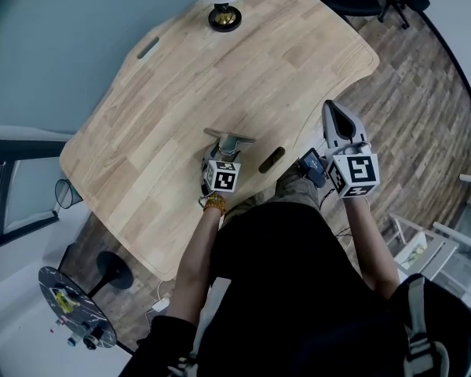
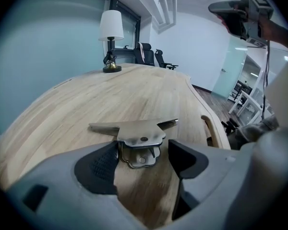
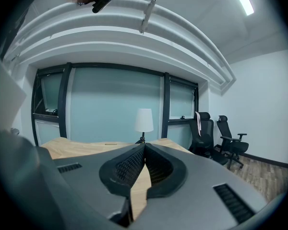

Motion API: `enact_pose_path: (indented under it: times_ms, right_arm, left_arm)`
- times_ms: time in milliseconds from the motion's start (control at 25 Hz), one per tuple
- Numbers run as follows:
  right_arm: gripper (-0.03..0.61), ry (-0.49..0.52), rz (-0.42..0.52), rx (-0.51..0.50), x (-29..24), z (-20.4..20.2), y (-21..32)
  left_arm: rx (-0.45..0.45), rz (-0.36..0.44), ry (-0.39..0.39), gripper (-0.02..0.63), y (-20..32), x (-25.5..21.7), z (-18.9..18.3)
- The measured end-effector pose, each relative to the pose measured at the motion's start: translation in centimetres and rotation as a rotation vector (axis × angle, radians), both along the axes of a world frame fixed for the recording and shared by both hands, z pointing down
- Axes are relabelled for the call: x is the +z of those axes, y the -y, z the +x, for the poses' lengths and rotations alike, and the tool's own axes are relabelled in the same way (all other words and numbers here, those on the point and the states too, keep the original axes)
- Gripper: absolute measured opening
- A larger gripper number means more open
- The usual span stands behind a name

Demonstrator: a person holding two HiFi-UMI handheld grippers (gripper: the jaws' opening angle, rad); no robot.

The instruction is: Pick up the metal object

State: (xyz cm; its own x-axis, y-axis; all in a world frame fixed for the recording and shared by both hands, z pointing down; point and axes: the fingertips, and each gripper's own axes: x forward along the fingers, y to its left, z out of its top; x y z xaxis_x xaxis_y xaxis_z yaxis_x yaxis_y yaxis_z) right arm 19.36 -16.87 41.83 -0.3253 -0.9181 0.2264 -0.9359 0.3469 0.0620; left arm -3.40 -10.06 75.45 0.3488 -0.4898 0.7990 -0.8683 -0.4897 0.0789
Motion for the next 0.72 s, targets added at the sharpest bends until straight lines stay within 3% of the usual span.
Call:
enact_pose_path:
  times_ms: [720]
  right_arm:
    - [0.005, -0.006, -0.002, 0.014, 0.2, 0.5, -0.4]
  left_arm:
    - [-0.003, -0.008, 0.004, 0.331, 2.2, -0.1, 0.7]
